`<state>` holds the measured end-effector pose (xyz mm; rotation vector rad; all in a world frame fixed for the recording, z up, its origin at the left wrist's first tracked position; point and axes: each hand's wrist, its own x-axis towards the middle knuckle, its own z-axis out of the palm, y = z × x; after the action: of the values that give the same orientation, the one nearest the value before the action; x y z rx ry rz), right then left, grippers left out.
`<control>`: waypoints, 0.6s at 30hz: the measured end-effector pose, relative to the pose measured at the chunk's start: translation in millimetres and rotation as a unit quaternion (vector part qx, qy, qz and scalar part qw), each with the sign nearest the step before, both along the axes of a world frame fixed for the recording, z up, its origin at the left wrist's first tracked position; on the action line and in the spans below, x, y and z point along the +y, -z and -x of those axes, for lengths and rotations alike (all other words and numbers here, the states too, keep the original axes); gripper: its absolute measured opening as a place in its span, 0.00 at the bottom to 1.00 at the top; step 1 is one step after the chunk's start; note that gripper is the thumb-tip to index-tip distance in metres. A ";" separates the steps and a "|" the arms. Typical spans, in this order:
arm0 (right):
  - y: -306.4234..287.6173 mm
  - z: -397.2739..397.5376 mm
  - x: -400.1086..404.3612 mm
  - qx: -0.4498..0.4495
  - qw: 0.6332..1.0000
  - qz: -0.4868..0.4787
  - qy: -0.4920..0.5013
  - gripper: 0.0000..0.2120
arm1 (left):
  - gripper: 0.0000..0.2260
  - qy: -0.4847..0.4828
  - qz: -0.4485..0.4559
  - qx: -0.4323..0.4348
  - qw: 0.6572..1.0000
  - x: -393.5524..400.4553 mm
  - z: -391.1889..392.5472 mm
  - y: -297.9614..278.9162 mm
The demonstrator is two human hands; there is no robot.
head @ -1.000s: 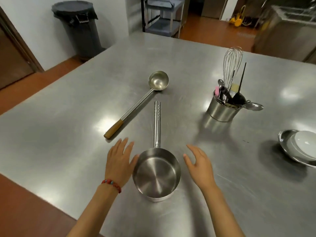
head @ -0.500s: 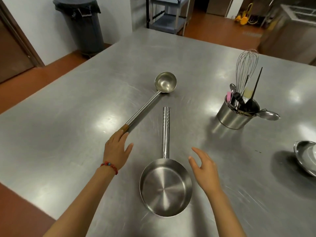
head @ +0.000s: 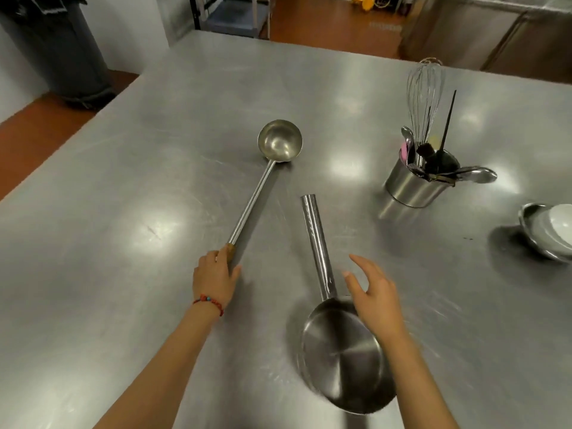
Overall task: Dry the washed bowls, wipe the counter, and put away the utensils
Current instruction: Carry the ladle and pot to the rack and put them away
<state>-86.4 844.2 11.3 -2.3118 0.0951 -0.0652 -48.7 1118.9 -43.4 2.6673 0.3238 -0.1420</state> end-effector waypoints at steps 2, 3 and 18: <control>0.1 2.2 13.2 0.003 0.999 0.008 0.035 0.17 | 0.22 0.011 0.003 0.006 1.000 5.8 -2.8 2.1; -0.3 3.8 19.8 0.007 0.999 0.012 0.049 0.17 | 0.21 0.012 0.012 0.006 1.000 8.0 -4.7 2.9; 1.8 6.4 75.6 -0.005 0.996 -0.023 0.083 0.16 | 0.09 -0.105 0.406 0.133 0.898 36.4 -33.7 1.3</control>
<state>-92.7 919.8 9.6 -2.2538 0.2814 -0.1569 -15.1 1155.3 -44.8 1.7691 0.5045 -0.4638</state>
